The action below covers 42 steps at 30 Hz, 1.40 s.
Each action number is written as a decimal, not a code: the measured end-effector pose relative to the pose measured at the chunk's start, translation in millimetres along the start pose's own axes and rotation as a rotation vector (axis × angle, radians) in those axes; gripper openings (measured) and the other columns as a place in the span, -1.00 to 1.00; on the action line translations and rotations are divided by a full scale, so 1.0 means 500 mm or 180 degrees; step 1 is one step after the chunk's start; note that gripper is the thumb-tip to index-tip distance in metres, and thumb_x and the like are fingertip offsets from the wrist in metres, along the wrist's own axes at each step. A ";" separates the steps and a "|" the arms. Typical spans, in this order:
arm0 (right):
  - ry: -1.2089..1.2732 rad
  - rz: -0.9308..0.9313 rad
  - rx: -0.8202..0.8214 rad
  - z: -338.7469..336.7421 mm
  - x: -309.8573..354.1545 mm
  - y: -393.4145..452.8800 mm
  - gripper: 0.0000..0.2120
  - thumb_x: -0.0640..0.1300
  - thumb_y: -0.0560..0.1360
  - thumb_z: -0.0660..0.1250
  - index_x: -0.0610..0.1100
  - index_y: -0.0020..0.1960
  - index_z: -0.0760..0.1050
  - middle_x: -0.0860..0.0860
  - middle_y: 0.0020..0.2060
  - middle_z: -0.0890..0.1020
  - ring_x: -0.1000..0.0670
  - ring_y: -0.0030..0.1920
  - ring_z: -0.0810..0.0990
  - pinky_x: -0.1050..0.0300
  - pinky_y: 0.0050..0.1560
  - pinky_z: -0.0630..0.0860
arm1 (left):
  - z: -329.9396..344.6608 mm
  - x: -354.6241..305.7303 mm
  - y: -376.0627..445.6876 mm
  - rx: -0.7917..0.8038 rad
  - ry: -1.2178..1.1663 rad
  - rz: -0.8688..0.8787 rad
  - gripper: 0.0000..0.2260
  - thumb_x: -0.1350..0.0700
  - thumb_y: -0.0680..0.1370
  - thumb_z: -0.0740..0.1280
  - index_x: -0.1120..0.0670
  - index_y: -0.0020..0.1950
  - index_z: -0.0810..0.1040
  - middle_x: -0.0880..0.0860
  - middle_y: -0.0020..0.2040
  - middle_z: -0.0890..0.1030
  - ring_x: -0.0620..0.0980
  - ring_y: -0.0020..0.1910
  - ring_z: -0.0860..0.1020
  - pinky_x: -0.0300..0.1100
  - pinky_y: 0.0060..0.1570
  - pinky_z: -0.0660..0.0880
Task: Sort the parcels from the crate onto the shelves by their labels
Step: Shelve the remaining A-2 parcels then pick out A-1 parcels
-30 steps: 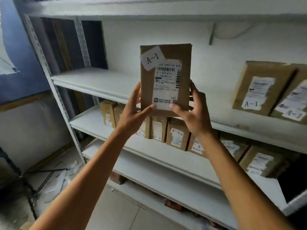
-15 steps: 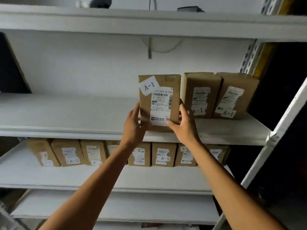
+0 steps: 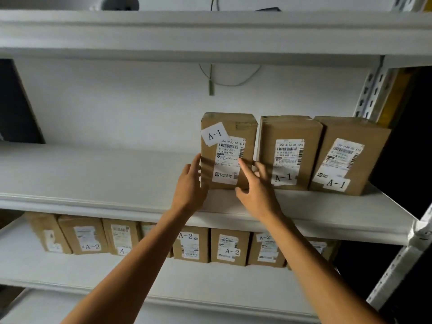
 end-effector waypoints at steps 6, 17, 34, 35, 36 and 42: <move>-0.0161 0.0095 -0.0209 0.007 -0.016 0.001 -0.20 -0.28 0.46 0.44 0.03 0.59 0.17 -0.13 0.36 0.28 -0.07 0.27 0.45 0.30 0.19 0.40 | 0.004 -0.002 -0.004 0.0195 0.0199 0.0229 -0.41 0.34 0.54 0.32 0.02 0.52 0.29 0.07 0.30 0.56 -0.04 0.10 0.58 -0.04 0.17 0.57; 0.0078 0.0341 -0.0377 -0.001 -0.013 -0.007 -0.41 -0.21 0.49 0.44 -0.10 0.49 0.39 -0.10 0.31 0.40 -0.10 0.22 0.54 0.17 0.22 0.46 | 0.011 0.009 -0.010 0.0816 0.1091 0.0017 -0.37 0.19 0.59 0.23 -0.09 0.62 0.09 0.20 0.38 0.50 0.19 0.32 0.48 0.04 0.22 0.49; -0.0044 -0.2141 0.1071 0.243 0.285 -0.313 -0.66 -0.08 0.43 0.29 -0.21 0.12 0.61 -0.17 0.10 0.65 -0.22 0.17 0.59 -0.11 0.21 0.48 | -0.292 0.081 -0.566 0.0085 0.2945 -0.1422 -0.50 0.05 0.53 0.34 -0.01 0.48 0.38 0.12 0.49 0.38 0.17 0.52 0.24 0.32 0.48 -0.06; 0.0091 -0.2250 0.1301 0.262 0.327 -0.358 -0.64 -0.06 0.42 0.30 -0.21 0.14 0.61 -0.17 0.12 0.64 -0.22 0.18 0.58 -0.11 0.20 0.48 | -0.325 0.078 -0.636 -0.0005 0.2995 -0.1736 -0.48 0.11 0.52 0.33 -0.02 0.48 0.39 0.14 0.48 0.38 0.19 0.51 0.24 0.33 0.48 -0.07; 0.0248 -0.2374 0.1503 0.276 0.373 -0.409 -0.62 -0.06 0.41 0.33 -0.20 0.16 0.60 -0.18 0.13 0.64 -0.23 0.18 0.58 -0.13 0.20 0.49 | -0.359 0.069 -0.712 -0.0142 0.3050 -0.2044 -0.47 0.14 0.50 0.33 -0.03 0.48 0.39 0.15 0.47 0.39 0.21 0.50 0.25 0.34 0.48 -0.07; 0.1000 -0.3517 0.2619 0.246 0.618 -0.801 -0.55 -0.03 0.45 0.38 -0.18 0.29 0.53 -0.19 0.22 0.59 -0.23 0.22 0.55 -0.16 0.19 0.50 | -0.468 -0.122 -1.210 -0.1166 0.3277 -0.3922 -0.51 0.08 0.50 0.36 0.00 0.45 0.44 0.12 0.43 0.44 0.22 0.45 0.30 0.30 0.48 0.02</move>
Point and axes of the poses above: each hand's wrist, its own y-axis towards the middle knuckle, its own z-axis out of the palm, x = y × z, the point moved 1 cm from there along y, towards the middle knuckle
